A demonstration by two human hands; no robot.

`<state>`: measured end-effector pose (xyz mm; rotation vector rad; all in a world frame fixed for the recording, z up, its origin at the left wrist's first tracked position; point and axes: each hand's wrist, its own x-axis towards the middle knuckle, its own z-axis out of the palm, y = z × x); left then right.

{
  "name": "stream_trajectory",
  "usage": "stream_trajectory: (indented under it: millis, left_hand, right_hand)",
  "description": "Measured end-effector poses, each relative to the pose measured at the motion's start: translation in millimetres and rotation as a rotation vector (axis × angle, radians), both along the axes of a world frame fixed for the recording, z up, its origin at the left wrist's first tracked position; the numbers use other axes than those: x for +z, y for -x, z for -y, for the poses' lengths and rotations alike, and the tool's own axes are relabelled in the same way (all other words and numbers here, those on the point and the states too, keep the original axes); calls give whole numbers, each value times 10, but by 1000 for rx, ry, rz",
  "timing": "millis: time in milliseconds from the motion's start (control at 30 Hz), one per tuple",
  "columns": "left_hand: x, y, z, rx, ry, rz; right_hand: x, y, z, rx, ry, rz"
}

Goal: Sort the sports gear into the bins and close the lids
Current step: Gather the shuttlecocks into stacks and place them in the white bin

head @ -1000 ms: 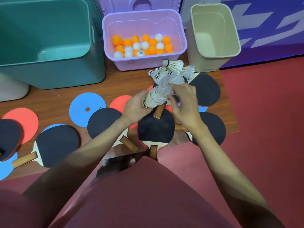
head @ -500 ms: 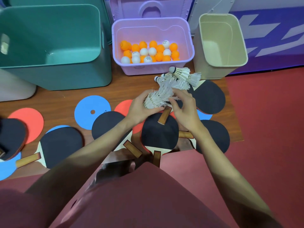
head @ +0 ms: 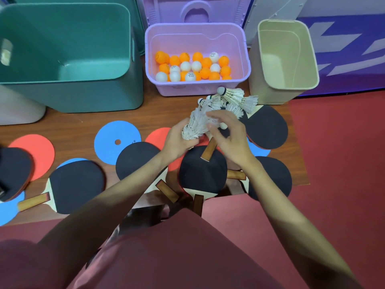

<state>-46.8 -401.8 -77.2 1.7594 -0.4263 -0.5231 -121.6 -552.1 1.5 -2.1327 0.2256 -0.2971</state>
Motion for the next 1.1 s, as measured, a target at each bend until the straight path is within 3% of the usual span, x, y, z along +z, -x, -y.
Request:
stream_trajectory:
  millis: [67,167,300,467,567,767,900,1100]
  left_hand:
    - [11,-17,-8,28,23,-10]
    - [39,-51,-35,33,40,5]
    - [32,-103,-61,38,26,21]
    - [9,-174,-129,49,-36,41]
    - [-13,-199,-185,41,-63,70]
    - [5,-218,-191,29,-76,61]
    - [8,-215,-119,20,-64,65]
    - [58,-191,-119,72,21,13]
  right_hand:
    - [-34,-69,87,-181,-15,76]
    - [-231,-207,334,-405,-31,-12]
    - [-525,-339,602,-387,80,-345]
    - [-636,-370,665,-369,113,-460]
    - [-516,-350,645,-358,100,-396]
    - [11,-300,385,-252,-64,72]
    - [18,-325,256,18,45,42]
    - [-9,-364,120,82,-75,-36]
